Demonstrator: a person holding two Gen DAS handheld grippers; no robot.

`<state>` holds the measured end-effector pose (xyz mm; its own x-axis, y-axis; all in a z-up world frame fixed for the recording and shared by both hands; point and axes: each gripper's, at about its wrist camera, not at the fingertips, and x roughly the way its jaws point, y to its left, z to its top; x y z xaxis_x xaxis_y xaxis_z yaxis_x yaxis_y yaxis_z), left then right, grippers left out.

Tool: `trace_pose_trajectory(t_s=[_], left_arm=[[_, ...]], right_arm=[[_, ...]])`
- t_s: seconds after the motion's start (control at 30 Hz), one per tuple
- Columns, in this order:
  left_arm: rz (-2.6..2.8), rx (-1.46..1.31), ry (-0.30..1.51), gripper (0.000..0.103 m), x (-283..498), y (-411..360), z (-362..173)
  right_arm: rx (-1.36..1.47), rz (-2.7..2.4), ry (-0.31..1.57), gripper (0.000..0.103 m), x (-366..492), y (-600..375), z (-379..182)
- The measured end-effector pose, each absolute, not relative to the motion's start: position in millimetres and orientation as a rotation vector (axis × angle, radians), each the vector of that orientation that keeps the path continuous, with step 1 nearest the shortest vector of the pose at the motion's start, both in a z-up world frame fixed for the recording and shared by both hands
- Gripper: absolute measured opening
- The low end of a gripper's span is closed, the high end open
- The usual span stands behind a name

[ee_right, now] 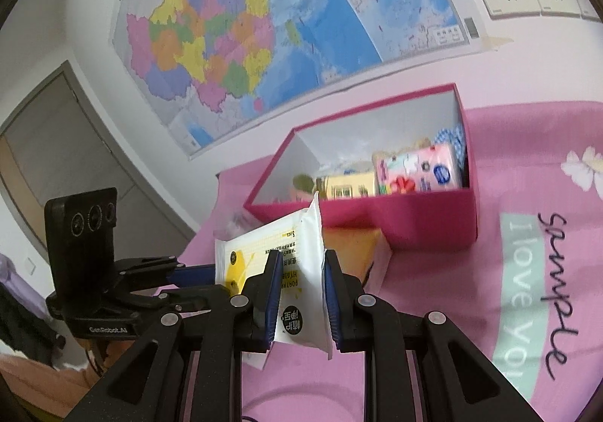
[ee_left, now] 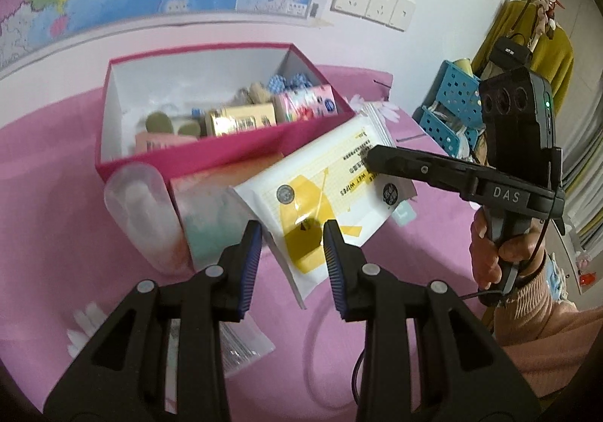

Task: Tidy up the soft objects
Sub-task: 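Lift the wet-wipes pack with the right tool over the pink box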

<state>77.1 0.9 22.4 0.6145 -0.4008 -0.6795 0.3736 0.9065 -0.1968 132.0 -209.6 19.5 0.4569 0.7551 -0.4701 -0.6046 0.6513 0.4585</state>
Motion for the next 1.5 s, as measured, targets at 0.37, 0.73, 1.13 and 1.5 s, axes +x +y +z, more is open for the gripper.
trace_pose_trajectory(t_s=[0.37, 0.73, 1.13, 1.5], left_arm=[[-0.419, -0.036, 0.753, 0.035, 100, 9, 43], [-0.372, -0.021, 0.729, 0.035, 129, 14, 59], [-0.325, -0.007, 0.742, 0.035, 170, 19, 66], [-0.279, 0.019, 0.78, 0.035, 208, 18, 66]], right_arm=[[0.258, 0.852, 0.662, 0.021, 156, -202, 39], [0.263, 0.849, 0.644, 0.021, 185, -191, 52], [0.266, 0.825, 0.642, 0.021, 221, -179, 59], [0.266, 0.787, 0.664, 0.021, 256, -171, 54]])
